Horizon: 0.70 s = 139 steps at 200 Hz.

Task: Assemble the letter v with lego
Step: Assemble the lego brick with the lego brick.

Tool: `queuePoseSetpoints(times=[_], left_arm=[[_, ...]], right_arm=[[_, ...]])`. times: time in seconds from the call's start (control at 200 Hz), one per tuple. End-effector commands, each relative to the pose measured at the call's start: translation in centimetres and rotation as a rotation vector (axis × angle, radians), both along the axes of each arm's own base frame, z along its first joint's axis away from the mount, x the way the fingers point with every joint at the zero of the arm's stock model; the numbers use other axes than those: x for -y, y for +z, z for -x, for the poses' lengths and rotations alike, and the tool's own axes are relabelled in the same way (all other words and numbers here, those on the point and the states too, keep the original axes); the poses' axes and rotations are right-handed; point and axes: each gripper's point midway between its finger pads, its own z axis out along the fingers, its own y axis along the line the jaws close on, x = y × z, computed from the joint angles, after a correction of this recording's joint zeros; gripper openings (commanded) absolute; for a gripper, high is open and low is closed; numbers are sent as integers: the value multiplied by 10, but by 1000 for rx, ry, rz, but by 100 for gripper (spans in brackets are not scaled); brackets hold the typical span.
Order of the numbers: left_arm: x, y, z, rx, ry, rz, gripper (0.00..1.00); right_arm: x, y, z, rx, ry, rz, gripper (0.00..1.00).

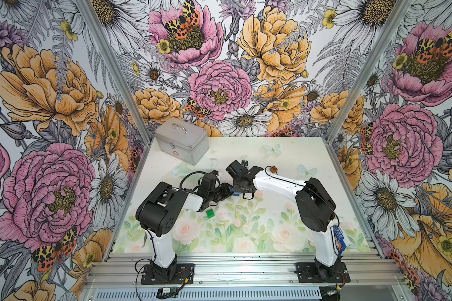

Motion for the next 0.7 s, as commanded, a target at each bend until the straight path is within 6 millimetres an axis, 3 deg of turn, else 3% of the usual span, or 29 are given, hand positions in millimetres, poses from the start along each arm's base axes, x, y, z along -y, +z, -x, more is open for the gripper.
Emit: queuePoseSetpoints(times=[0.0, 0.25, 0.325, 0.465, 0.69], left_arm=[[-31, -65, 48, -236, 3, -151, 39], [-31, -66, 49, -240, 0, -148, 41], [-30, -65, 49, -238, 0, -147, 43], [-30, -63, 48, -235, 2, -141, 46], [-30, -60, 48, -232, 4, -137, 49]], right_arm=[[27, -62, 33, -163, -22, 150, 0], [18, -63, 32, -162, -1, 98, 0], [16, -59, 31, -159, 6, 90, 7], [11, -49, 28, -142, 16, 69, 30], [3, -21, 17, -91, 27, 20, 44]])
